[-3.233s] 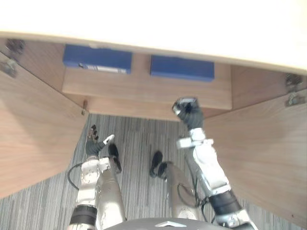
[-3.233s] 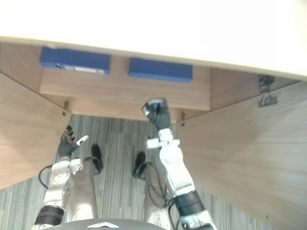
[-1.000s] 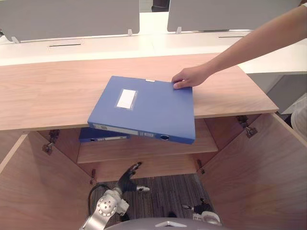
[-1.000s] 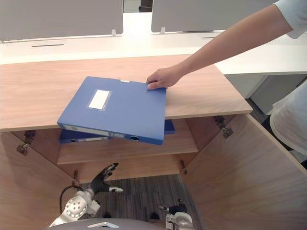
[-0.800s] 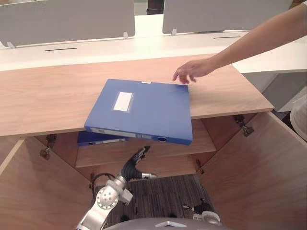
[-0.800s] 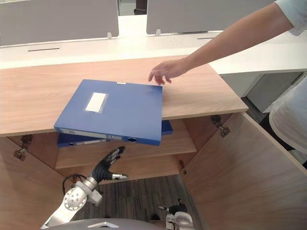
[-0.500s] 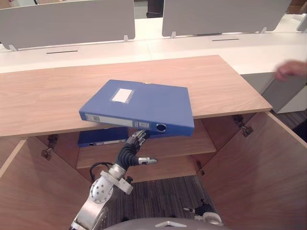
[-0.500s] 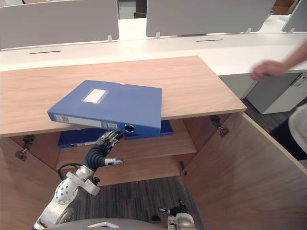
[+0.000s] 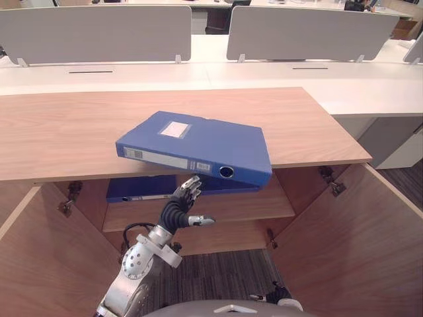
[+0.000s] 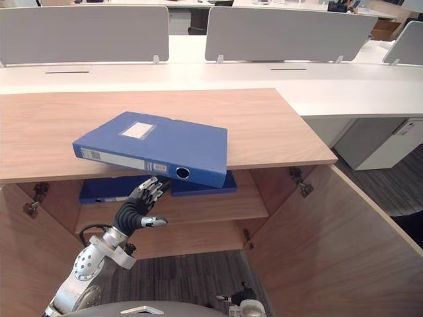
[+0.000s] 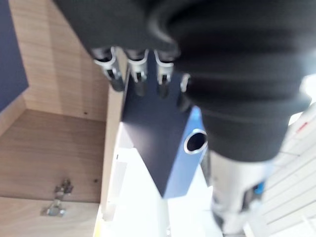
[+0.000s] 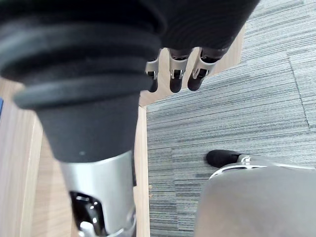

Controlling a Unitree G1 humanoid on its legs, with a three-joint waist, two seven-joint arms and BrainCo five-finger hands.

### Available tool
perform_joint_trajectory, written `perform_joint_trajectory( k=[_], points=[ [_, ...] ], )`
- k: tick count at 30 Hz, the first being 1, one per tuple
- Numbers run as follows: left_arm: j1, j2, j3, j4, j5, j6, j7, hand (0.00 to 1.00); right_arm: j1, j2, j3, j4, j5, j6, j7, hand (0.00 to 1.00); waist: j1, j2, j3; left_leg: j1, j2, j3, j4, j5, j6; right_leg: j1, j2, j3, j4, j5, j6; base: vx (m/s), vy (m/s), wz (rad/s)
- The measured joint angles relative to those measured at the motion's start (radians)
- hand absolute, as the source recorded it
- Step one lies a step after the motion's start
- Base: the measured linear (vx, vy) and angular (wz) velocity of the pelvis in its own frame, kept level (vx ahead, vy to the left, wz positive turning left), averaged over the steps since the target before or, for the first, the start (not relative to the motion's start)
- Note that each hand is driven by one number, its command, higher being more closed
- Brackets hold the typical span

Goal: Walk over to the cabinet, pick up the folder, carry it to the office cabinet, place the folder inside the office cabinet, then close the office cabinet door

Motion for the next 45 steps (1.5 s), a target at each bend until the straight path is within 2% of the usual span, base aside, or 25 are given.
perform_joint_trajectory(
  k=[5, 14, 20, 33, 42, 45],
  points=[
    [0.002, -0.001, 0.001, 0.094, 0.047, 0.023, -0.002, 0.00, 0.006, 0.005, -0.016, 0.016, 0.001, 0.012, 0.000, 0.00, -0.002, -0.008, 0.001, 0.002, 0.000, 0.001, 0.000, 0.001, 0.001, 0.000, 0.000, 0.001, 0.003, 0.000, 0.000, 0.00, 0.000, 0.00],
    [0.002, -0.019, 0.039, 0.143, 0.096, 0.034, 0.003, 0.00, 0.020, 0.015, -0.045, 0.028, 0.001, 0.017, -0.001, 0.00, -0.006, -0.020, 0.002, 0.002, 0.000, 0.003, 0.000, 0.001, 0.001, -0.001, -0.001, 0.003, 0.003, 0.000, 0.001, 0.00, 0.000, 0.00],
    [0.004, -0.021, 0.051, 0.144, 0.114, 0.034, 0.020, 0.00, 0.022, 0.019, -0.066, 0.028, 0.002, 0.017, -0.001, 0.00, -0.006, -0.019, 0.003, 0.002, 0.000, 0.003, 0.000, 0.001, 0.001, -0.003, -0.001, 0.004, 0.002, -0.004, 0.006, 0.00, 0.000, 0.00],
    [0.077, -0.022, 0.160, 0.135, 0.142, 0.034, 0.033, 0.00, 0.022, 0.022, -0.083, 0.028, 0.003, 0.017, -0.001, 0.00, -0.003, -0.010, 0.009, 0.001, -0.001, -0.011, 0.000, -0.002, 0.002, 0.000, -0.003, -0.006, 0.008, -0.013, 0.019, 0.00, 0.000, 0.02],
    [0.130, -0.032, 0.221, 0.051, 0.128, 0.034, 0.044, 0.00, 0.022, 0.022, -0.082, 0.027, 0.002, 0.017, -0.001, 0.00, 0.004, -0.007, 0.018, 0.009, -0.004, -0.037, 0.000, -0.001, 0.002, 0.020, -0.006, -0.031, 0.022, -0.023, 0.025, 0.00, -0.009, 0.08],
    [0.143, -0.049, 0.242, 0.012, 0.091, 0.034, 0.044, 0.00, 0.023, 0.021, -0.082, 0.026, 0.001, 0.017, -0.001, 0.00, 0.011, -0.008, 0.023, 0.015, -0.005, -0.046, 0.000, 0.000, 0.004, 0.030, -0.006, -0.038, 0.026, -0.025, 0.026, -0.02, -0.018, 0.10]
  ],
)
